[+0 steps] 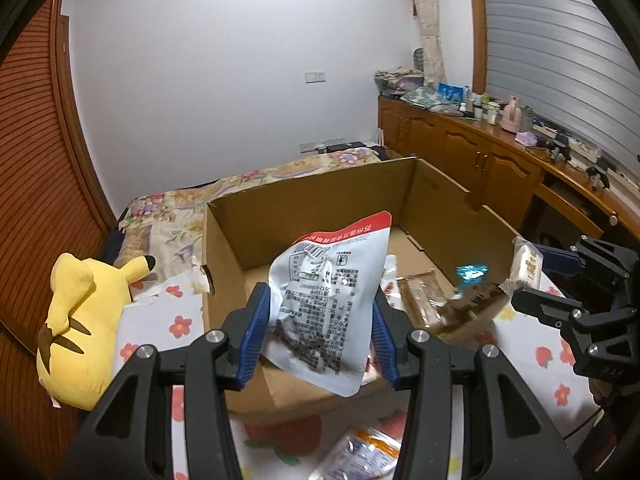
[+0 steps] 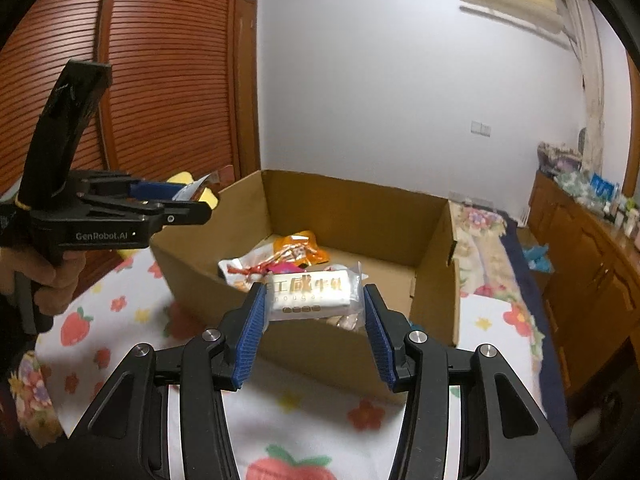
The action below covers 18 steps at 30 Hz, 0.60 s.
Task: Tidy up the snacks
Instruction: 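Carry both items over the box and open both tools inside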
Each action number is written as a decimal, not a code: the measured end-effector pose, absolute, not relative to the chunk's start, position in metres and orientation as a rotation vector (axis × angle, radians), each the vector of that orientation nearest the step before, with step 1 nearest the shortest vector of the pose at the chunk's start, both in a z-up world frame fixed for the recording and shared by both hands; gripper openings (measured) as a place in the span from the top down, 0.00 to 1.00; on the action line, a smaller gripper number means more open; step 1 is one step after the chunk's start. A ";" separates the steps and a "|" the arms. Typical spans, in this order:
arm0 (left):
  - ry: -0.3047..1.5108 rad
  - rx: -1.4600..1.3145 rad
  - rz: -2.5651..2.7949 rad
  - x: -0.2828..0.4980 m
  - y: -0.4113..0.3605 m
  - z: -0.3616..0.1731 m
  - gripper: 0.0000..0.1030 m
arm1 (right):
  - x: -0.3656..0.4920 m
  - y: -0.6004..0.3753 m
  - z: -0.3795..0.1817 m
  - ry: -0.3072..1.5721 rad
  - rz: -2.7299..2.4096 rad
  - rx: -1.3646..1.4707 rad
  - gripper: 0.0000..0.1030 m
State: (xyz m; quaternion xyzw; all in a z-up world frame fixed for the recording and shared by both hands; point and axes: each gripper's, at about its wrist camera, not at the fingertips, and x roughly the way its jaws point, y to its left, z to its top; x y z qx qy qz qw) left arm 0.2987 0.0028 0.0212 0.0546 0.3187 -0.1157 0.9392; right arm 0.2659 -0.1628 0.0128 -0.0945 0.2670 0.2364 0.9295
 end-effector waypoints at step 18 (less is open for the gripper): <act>0.696 0.131 -0.245 0.329 -0.008 -0.003 0.52 | 0.318 -0.164 -0.009 0.627 0.443 -0.163 0.42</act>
